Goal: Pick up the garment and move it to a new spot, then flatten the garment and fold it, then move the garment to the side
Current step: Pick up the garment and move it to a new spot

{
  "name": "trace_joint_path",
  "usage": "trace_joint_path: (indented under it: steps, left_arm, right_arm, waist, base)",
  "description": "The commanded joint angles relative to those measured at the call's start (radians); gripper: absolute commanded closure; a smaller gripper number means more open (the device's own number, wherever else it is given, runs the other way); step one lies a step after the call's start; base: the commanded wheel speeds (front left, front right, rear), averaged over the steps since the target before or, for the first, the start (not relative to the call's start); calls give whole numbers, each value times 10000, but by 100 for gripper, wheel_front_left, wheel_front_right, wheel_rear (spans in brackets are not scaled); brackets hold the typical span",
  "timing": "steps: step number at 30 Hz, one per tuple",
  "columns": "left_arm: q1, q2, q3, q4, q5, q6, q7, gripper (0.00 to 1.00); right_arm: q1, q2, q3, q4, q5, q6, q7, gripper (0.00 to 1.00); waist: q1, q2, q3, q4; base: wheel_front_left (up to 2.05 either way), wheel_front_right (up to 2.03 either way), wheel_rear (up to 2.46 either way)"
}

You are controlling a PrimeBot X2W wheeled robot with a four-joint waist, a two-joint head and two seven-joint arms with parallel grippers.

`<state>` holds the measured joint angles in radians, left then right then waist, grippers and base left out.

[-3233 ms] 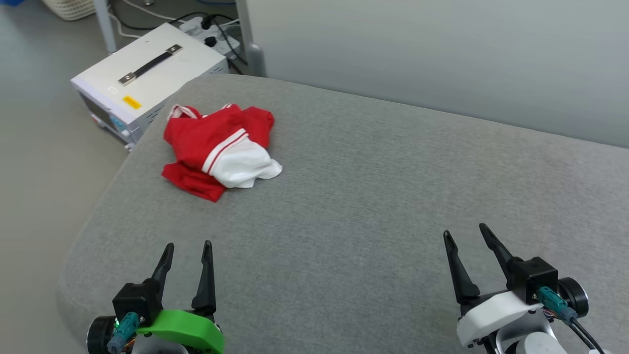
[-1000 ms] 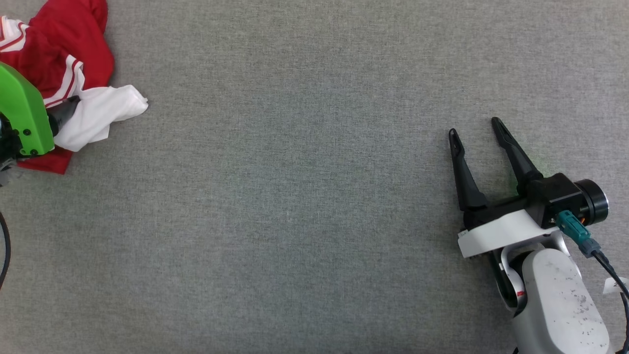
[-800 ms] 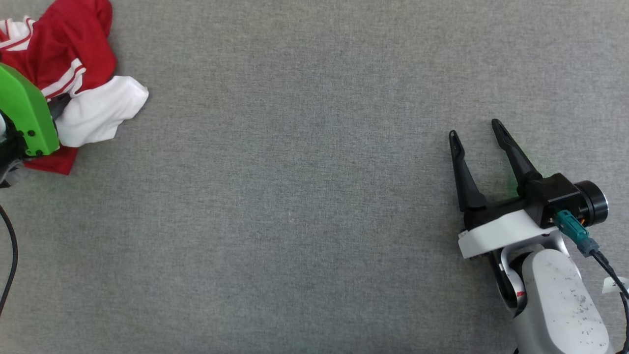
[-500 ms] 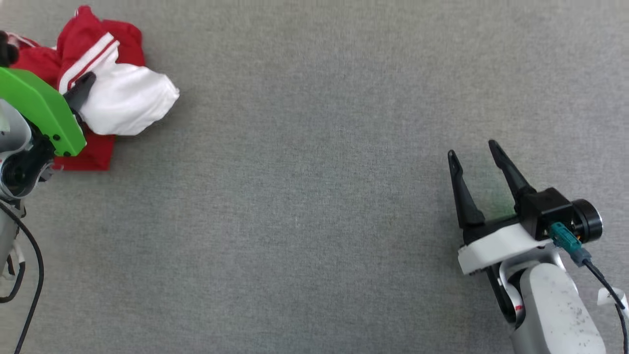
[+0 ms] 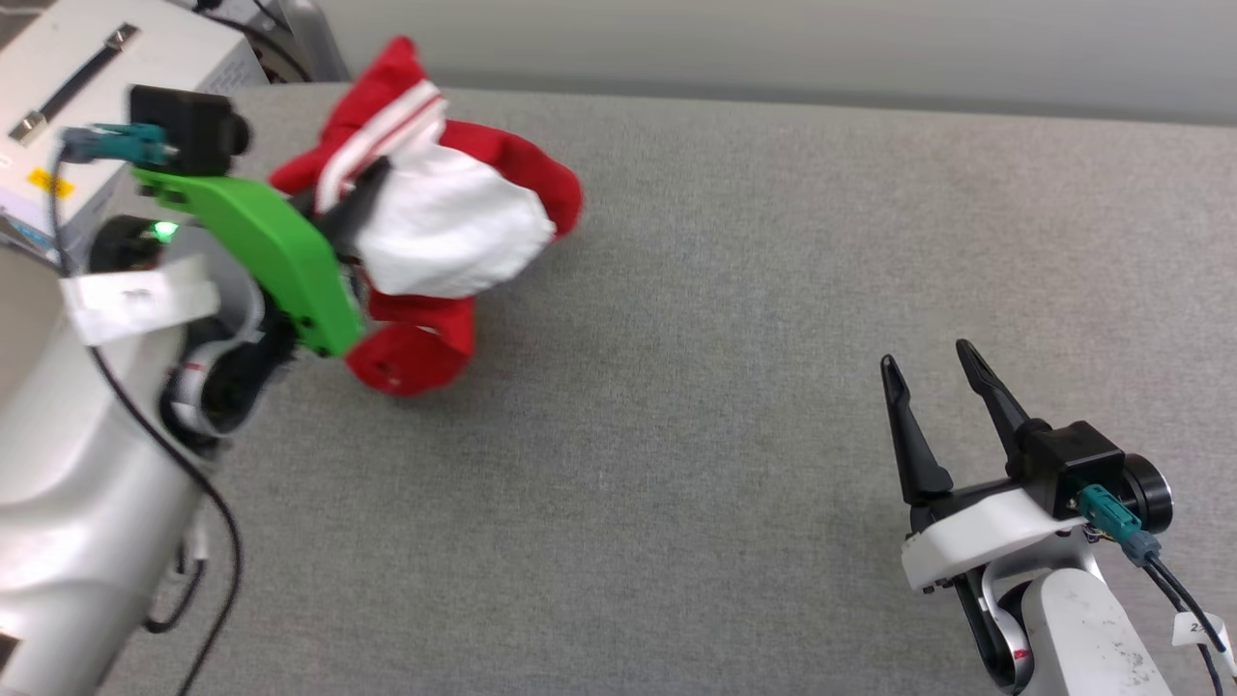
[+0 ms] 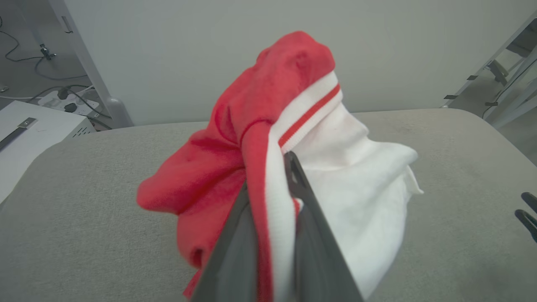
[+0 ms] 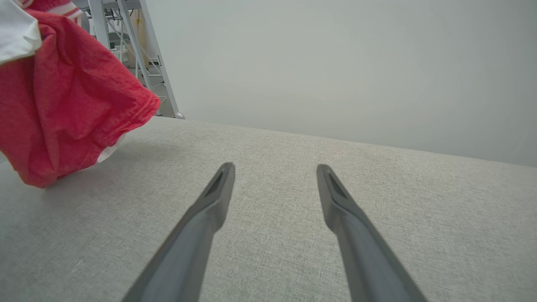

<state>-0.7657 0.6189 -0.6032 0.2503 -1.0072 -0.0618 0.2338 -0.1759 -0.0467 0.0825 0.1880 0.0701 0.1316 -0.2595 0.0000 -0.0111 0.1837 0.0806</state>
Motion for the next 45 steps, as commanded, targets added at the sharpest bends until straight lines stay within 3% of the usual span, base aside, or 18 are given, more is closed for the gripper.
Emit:
trace_joint_path:
  steps: [1,7,10,11,18,19,20,21,27,33,39,45]
  left_arm:
    - [162,-300,-113,-193,203,144,-72,100]
    - [164,-1349,-866,-383,474,272,4,100]
    - [-30,-2194,-1436,-72,901,388,-127,100]
    - [-18,-2720,-1697,168,932,403,-169,100]
    - [-73,-4436,-2587,1740,1506,732,-650,100]
    - [-91,-4619,-2656,1975,1576,771,-759,85]
    - [-121,-4828,-2764,2254,1692,797,-914,49]
    - [-133,-4969,-2829,2472,1738,791,-1024,0]
    - [-295,-5499,-3167,3561,1783,430,-1693,0]
    - [-574,-5570,-3103,4276,1949,178,-2814,0]
    - [-748,-5277,-2837,4868,2141,-6,-4136,0]
    - [-565,-4545,-2606,5180,2606,252,-4817,0]
  right_arm:
    - [156,-35,-18,-22,101,-9,-23,0]
    - [222,-35,-265,-30,211,-9,-23,0]
    - [88,-35,-586,-122,318,-9,-23,0]
    - [4,-35,-847,-210,465,-9,-23,0]
    - [-300,-35,-2083,-504,727,-9,-23,0]
    - [-334,-35,-2187,-514,744,-9,-23,0]
    - [-378,-35,-2295,-518,771,-9,-23,0]
    - [-412,-35,-2347,-520,790,-9,-23,0]
    - [-446,-35,-2269,-508,954,-9,-23,0]
    - [-255,-35,-1739,-433,942,-9,-23,0]
    - [1,-35,-1592,-371,659,-9,-23,0]
    - [328,-35,-1624,-342,328,-9,-23,0]
  waist:
    - [0,111,-614,-108]
    - [0,111,-758,-509]
    - [0,111,-641,-907]
    - [0,111,-561,-1148]
    - [0,111,-225,-2014]
    - [0,111,-185,-2124]
    - [0,111,-133,-2256]
    - [0,111,-85,-2360]
    - [0,111,102,-2785]
    - [0,111,-59,-2586]
    - [0,111,-641,-1929]
    - [0,111,-1277,-1269]
  base:
    - [0,0,0]
    - [0,0,0]
    - [0,0,0]
    - [0,0,0]
    - [0,0,0]
    - [0,0,0]
    - [0,0,0]
    - [0,0,0]
    - [0,0,0]
    - [0,0,0]
    - [0,0,0]
    - [0,0,0]
